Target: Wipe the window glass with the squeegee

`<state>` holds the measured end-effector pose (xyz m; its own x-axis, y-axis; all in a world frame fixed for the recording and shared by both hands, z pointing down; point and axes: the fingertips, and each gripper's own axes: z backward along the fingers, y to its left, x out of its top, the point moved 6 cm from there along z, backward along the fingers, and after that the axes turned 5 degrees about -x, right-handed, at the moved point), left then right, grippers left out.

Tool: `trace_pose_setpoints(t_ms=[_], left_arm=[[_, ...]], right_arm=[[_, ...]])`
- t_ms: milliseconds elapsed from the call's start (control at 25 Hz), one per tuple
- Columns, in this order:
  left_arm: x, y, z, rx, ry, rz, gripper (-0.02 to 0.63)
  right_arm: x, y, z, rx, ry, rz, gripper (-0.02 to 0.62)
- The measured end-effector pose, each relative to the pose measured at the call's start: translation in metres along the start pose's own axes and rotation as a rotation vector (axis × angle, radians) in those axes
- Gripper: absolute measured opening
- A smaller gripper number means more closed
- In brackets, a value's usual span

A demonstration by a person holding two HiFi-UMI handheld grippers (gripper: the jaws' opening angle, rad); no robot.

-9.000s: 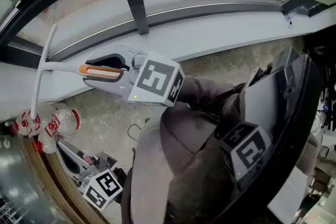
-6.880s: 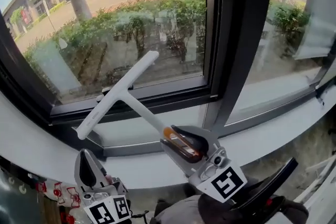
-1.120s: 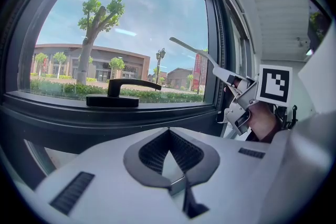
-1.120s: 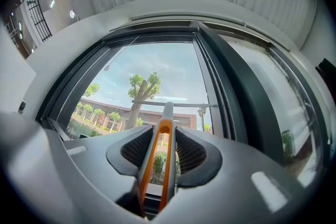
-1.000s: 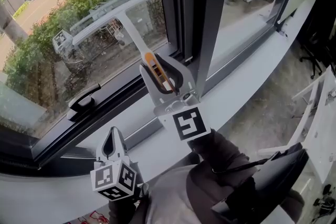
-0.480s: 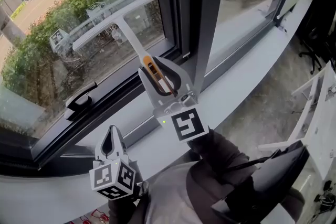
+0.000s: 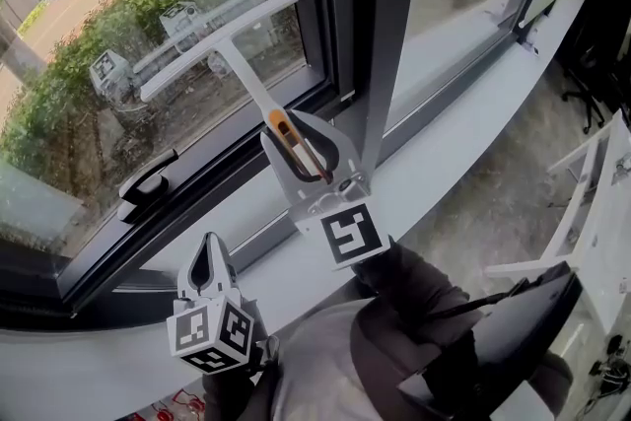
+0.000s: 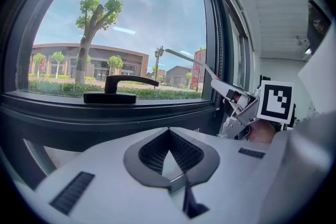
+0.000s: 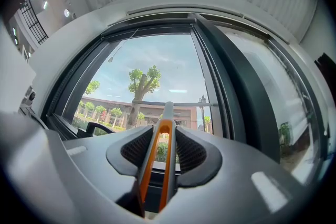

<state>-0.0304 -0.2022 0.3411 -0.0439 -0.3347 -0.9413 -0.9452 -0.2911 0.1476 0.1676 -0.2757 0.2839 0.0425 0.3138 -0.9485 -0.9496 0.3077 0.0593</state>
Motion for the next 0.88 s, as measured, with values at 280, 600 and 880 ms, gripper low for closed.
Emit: trace_pose_setpoints(t_ms=[280, 600, 880], left_arm=[[-0.002, 0.0, -0.001, -0.002, 0.005, -0.003, 0.0], [-0.005, -0.003, 0.0, -0.005, 0.013, -0.008, 0.0], [-0.007, -0.006, 0.0, -0.005, 0.019, -0.009, 0.0]], right_arm=[[-0.011, 0.001, 0.005, 0.002, 0.026, -0.001, 0.13], [-0.025, 0.002, 0.012, 0.004, 0.063, -0.007, 0.13], [-0.036, 0.001, 0.017, 0.007, 0.086, -0.007, 0.13]])
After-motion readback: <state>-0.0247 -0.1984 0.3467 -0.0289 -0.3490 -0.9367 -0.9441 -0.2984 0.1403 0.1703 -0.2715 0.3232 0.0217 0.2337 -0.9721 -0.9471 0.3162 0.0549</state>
